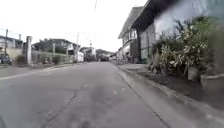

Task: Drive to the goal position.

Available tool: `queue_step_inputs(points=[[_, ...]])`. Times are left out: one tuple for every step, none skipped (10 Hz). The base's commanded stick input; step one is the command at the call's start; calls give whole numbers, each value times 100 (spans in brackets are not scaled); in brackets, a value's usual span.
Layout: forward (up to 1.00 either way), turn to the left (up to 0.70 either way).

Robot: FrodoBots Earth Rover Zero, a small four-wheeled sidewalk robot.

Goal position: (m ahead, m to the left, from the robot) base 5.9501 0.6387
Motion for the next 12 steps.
queue_step_inputs(points=[[100,0],[100,0],[100,0],[100,0],[100,0],[100,0],[100,0],[100,0],[100,0],[100,0],[100,0],[100,0]])
